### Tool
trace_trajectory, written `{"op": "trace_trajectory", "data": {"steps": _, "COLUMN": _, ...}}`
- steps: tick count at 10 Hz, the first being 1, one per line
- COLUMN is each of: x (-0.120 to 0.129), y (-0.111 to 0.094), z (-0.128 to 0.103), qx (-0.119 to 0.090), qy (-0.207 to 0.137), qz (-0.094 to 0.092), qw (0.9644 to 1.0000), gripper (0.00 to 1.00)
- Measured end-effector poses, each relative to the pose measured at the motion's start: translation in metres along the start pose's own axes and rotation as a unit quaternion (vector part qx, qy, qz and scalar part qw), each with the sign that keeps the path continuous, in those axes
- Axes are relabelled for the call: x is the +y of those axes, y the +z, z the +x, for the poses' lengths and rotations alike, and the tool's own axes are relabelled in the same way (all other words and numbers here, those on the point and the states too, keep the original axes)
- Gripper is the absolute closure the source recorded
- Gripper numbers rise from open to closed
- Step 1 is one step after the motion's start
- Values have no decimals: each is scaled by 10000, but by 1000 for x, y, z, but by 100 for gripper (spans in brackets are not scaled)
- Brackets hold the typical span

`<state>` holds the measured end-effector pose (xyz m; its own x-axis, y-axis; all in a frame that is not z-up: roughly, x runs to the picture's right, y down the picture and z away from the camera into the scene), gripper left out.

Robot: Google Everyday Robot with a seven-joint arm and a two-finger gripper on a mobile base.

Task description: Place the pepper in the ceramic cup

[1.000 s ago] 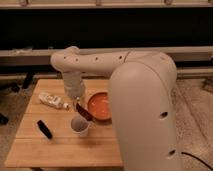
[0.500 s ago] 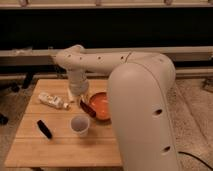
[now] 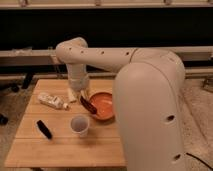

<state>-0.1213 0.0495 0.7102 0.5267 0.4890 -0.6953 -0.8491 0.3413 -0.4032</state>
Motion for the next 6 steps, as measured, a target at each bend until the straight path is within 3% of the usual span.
{"op": "trace_trajectory", "data": {"steps": 6, "x": 59, "y": 21, "z": -13, "qx": 61, "qy": -558, "qz": -237, "qw": 9981, "gripper": 87}}
